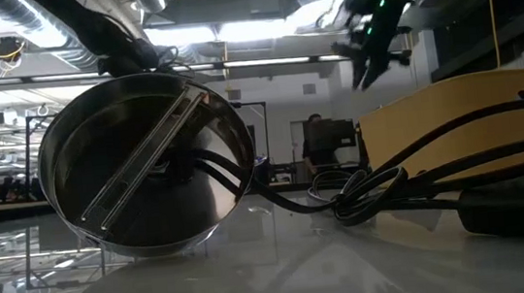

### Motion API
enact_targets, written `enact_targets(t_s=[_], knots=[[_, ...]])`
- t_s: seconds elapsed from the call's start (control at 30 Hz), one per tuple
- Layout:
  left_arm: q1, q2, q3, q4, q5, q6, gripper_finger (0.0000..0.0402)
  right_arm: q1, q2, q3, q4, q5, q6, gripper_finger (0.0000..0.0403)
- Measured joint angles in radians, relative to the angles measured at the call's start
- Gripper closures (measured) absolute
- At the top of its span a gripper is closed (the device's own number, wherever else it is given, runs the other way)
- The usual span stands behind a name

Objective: Sort batteries
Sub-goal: Put the black battery into the yellow bin

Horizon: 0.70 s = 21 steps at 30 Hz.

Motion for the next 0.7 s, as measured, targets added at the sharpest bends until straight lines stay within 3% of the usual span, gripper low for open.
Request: enact_targets(t_s=[0.2, 0.37, 0.57, 0.7], knots=[[0.0, 0.0, 0.0, 0.007, -0.001, 0.049, 0.0329, 0.018, 0.133, 0.0, -0.005, -0.142, -0.098, 0.0299], [0.0, 0.0, 0.0, 0.005, -0.001, 0.038, 0.0329, 0.017, 0.154, 0.0, -0.053, -0.249, -0.146, 0.0299], [0.0, 0.0, 0.0, 0.005, -0.001, 0.035, 0.0329, 0.02, 0.153, 0.0, -0.309, -0.322, -0.19, 0.0299], [0.0, 0.0, 0.0, 0.006, -0.001, 0.019, 0.0329, 0.047, 0.153, 0.0, -0.418, -0.311, -0.216, 0.0299]])
